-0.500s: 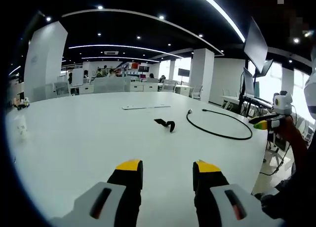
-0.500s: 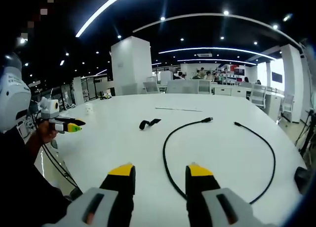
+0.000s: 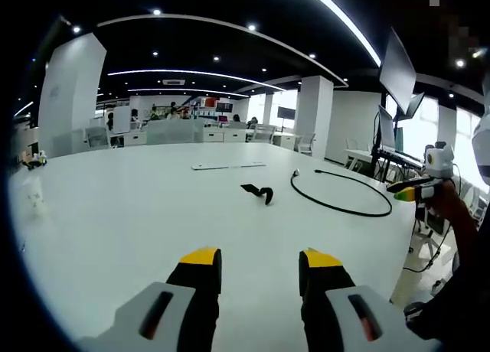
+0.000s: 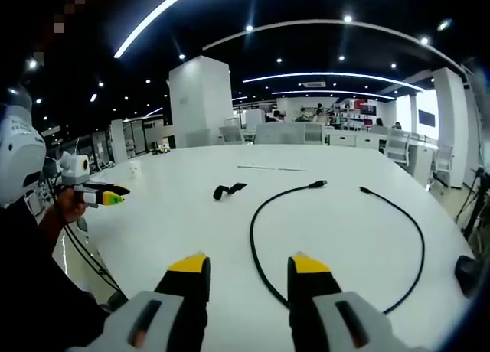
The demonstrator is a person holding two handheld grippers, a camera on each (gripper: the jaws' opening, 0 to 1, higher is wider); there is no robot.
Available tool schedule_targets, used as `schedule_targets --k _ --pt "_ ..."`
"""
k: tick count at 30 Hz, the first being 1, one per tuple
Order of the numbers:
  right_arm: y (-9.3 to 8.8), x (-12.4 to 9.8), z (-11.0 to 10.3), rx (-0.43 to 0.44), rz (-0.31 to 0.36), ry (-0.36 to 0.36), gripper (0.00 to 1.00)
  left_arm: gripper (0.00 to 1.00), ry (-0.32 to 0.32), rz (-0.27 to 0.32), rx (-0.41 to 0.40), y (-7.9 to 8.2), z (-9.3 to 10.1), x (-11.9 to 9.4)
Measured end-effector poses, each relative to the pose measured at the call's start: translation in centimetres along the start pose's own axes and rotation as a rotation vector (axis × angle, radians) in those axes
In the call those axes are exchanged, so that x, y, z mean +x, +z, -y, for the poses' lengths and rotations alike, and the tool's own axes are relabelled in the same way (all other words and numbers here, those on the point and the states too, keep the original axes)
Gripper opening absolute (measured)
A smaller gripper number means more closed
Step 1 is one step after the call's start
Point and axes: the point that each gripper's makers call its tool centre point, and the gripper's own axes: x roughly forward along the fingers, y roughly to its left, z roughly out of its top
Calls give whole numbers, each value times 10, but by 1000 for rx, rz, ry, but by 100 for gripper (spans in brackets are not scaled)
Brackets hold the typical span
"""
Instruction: Find the charging cable on the desk, coil it up and secure with Velcro.
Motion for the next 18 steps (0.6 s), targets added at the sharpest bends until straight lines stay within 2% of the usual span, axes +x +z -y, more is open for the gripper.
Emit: schedule_targets --k 18 --pt "-6 1 4 18 -17 -10 41 41 9 -5 12 -1 1 0"
